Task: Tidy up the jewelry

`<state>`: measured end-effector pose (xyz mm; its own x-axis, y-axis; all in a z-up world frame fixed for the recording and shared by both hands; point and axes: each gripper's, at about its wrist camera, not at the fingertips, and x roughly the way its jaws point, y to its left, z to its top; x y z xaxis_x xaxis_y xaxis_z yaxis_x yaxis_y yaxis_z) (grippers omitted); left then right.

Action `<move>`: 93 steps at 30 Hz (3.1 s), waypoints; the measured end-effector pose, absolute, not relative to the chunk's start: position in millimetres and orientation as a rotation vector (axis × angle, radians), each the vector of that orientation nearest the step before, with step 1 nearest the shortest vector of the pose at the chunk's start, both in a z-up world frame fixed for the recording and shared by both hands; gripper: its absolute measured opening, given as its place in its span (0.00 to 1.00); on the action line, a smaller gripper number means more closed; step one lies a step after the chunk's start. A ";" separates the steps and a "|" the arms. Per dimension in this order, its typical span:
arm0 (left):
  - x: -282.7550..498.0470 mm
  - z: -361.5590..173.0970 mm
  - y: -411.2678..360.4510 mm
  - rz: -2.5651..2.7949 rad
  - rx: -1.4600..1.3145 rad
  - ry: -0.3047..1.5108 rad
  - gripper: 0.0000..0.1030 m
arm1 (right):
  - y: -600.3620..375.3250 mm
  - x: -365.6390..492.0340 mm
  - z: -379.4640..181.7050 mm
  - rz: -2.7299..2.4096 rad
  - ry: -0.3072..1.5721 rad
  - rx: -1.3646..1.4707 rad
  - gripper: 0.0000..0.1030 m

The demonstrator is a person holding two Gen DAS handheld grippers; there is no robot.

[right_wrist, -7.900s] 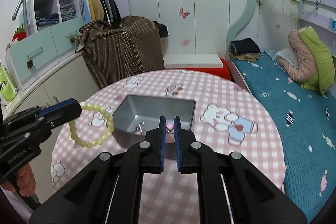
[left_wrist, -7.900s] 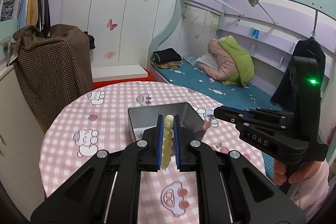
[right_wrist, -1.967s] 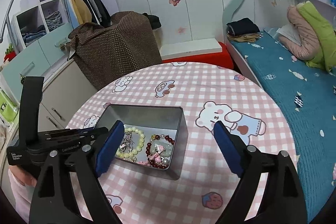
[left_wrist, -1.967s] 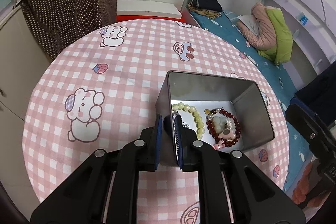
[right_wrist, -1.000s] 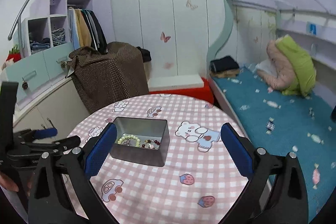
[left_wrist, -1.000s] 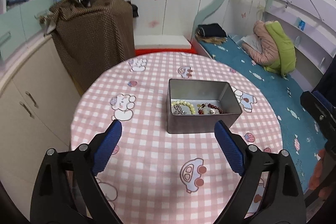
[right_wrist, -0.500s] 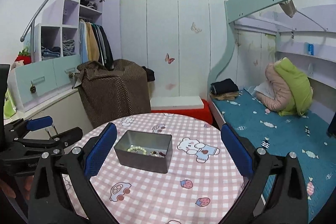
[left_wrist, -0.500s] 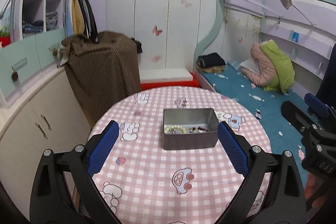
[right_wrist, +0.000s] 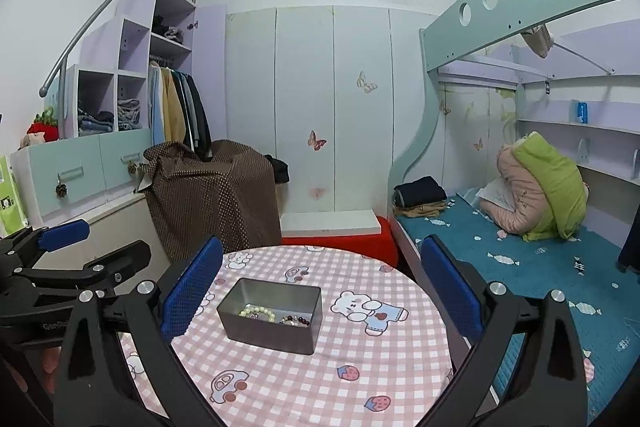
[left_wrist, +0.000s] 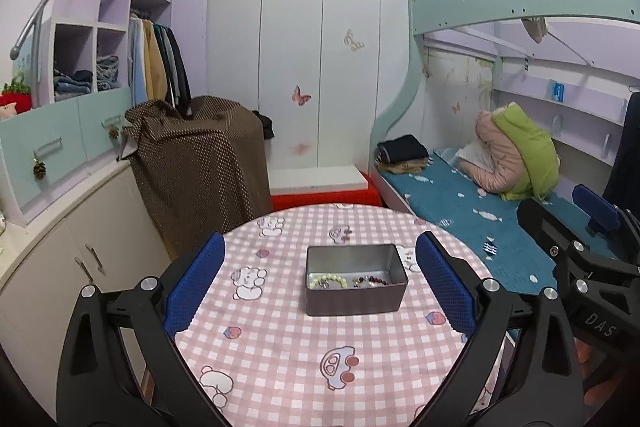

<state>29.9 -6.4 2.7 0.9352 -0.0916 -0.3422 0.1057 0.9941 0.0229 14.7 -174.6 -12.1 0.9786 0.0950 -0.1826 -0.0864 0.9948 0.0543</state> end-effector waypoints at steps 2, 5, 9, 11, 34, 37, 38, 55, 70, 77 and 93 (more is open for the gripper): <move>26.0 6.4 -6.1 -0.093 0.043 0.330 0.95 | -175.1 12.5 -9.8 0.091 0.178 0.049 0.93; 21.9 10.6 -5.9 -0.090 0.038 0.314 0.95 | -175.1 9.5 -7.8 0.089 0.165 0.046 0.93; 18.4 12.2 -6.0 -0.087 0.036 0.307 0.95 | -174.7 7.0 -6.6 0.089 0.156 0.049 0.93; 18.1 12.4 -6.1 -0.088 0.028 0.313 0.95 | -175.1 7.5 -6.9 0.090 0.158 0.049 0.93; 25.1 8.9 -5.2 -0.082 0.038 0.332 0.95 | -180.2 10.5 -7.1 0.080 0.173 0.078 0.93; 25.1 8.2 -7.2 -0.086 0.040 0.337 0.95 | -182.3 11.2 -7.3 0.078 0.175 0.088 0.93; 24.9 8.0 -7.7 -0.085 0.042 0.337 0.95 | -182.6 11.0 -7.1 0.074 0.175 0.087 0.93; 24.5 7.4 -8.0 -0.073 0.043 0.336 0.95 | -181.6 12.1 -6.1 0.071 0.180 0.083 0.93; 21.1 8.2 -7.6 -0.083 0.045 0.331 0.95 | -182.1 11.0 -5.8 0.063 0.185 0.082 0.93; 19.5 8.0 -7.8 -0.081 0.043 0.330 0.95 | -181.4 11.2 -4.6 0.066 0.186 0.082 0.93; 19.3 8.9 -5.8 -0.080 0.044 0.328 0.95 | -178.4 11.6 -2.3 0.072 0.186 0.081 0.93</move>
